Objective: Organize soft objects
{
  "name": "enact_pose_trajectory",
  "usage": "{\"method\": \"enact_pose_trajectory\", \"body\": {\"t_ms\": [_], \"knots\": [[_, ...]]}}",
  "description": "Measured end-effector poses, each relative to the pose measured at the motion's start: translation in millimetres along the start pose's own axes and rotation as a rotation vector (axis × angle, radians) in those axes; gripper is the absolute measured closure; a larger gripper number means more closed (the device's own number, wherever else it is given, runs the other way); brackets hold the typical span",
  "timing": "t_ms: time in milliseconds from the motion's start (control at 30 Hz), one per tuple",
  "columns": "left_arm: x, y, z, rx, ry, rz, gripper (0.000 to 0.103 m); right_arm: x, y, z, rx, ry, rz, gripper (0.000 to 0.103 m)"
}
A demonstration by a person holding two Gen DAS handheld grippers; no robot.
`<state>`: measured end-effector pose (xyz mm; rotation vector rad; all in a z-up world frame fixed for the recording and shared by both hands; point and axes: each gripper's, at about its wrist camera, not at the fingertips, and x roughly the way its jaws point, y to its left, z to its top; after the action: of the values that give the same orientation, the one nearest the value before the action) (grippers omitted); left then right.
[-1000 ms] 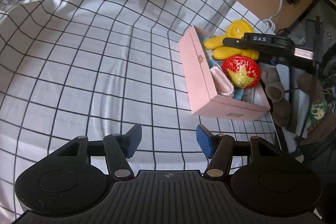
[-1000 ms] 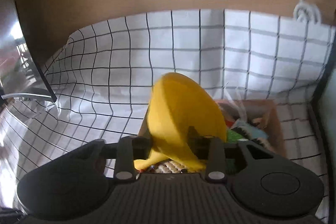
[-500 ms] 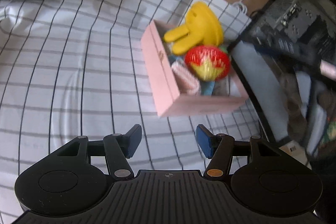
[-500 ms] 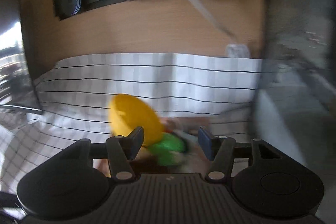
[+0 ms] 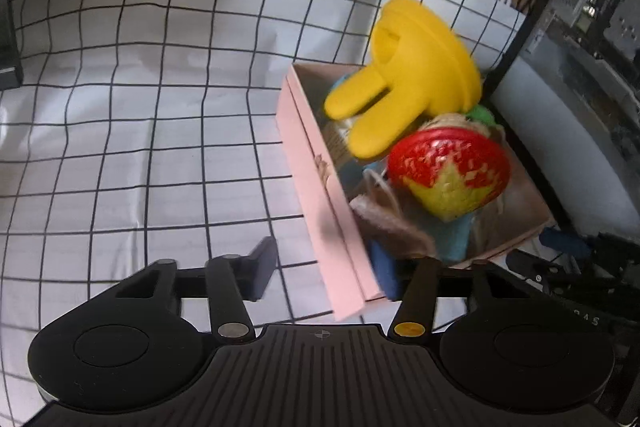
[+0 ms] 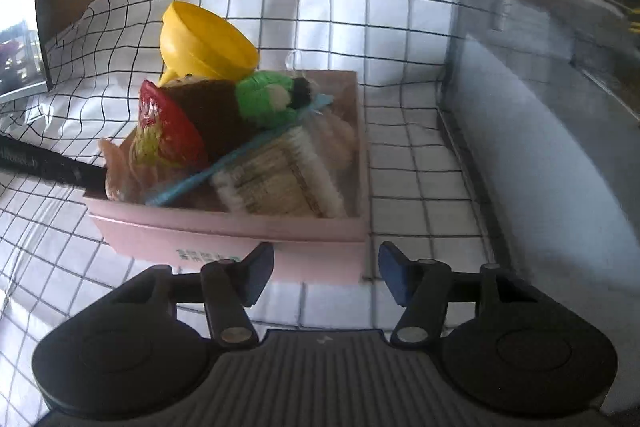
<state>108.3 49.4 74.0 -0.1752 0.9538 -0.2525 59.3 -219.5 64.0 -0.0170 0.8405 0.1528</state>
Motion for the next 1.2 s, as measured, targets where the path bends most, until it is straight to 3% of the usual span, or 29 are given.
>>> {"method": "enact_pose_trajectory", "body": {"t_ms": [200, 367, 467, 567, 667, 733, 767, 800, 900, 1000, 1033, 1067, 1100, 1133, 1200], "knots": [[-15, 35, 4, -0.056, -0.054, 0.040, 0.048, 19, 31, 12, 0.009, -0.025, 0.017, 0.045], [-49, 67, 3, -0.113, -0.116, 0.027, 0.048, 33, 57, 25, 0.005, -0.022, -0.006, 0.046], [-70, 79, -5, -0.113, -0.129, -0.004, 0.048, 20, 62, 26, 0.008, -0.027, -0.008, 0.044], [-74, 81, -6, -0.101, -0.116, -0.039, 0.048, -20, 63, 37, 0.044, -0.135, 0.042, 0.025], [-80, 76, -4, -0.078, -0.123, -0.052, 0.048, -37, 83, 74, 0.040, -0.261, 0.133, 0.025], [-84, 71, -7, -0.074, -0.131, -0.059, 0.048, -23, 107, 107, 0.000, -0.278, 0.186, 0.037], [-86, 70, -9, -0.072, -0.129, -0.062, 0.048, -13, 117, 118, -0.021, -0.280, 0.194, 0.064], [-88, 69, -12, -0.069, -0.126, -0.065, 0.048, 1, 129, 130, -0.043, -0.273, 0.186, 0.085], [-97, 75, -29, -0.085, -0.114, -0.074, 0.048, 50, 150, 159, -0.071, -0.155, 0.136, 0.084], [-96, 85, -48, -0.109, -0.071, -0.085, 0.048, 86, 134, 164, 0.062, -0.062, 0.083, 0.084], [-94, 86, -54, -0.108, -0.060, -0.082, 0.048, 91, 125, 160, 0.121, -0.031, 0.089, 0.082], [-90, 89, -60, -0.107, -0.049, -0.077, 0.048, 92, 114, 156, 0.182, -0.019, 0.121, 0.065], [-87, 91, -64, -0.109, -0.045, -0.073, 0.048, 87, 105, 150, 0.230, -0.038, 0.170, 0.055], [-83, 93, -68, -0.110, -0.044, -0.068, 0.048, 77, 95, 146, 0.281, -0.062, 0.236, 0.052], [-77, 95, -76, -0.097, -0.049, -0.046, 0.048, 54, 88, 141, 0.317, -0.105, 0.221, 0.036]]}}
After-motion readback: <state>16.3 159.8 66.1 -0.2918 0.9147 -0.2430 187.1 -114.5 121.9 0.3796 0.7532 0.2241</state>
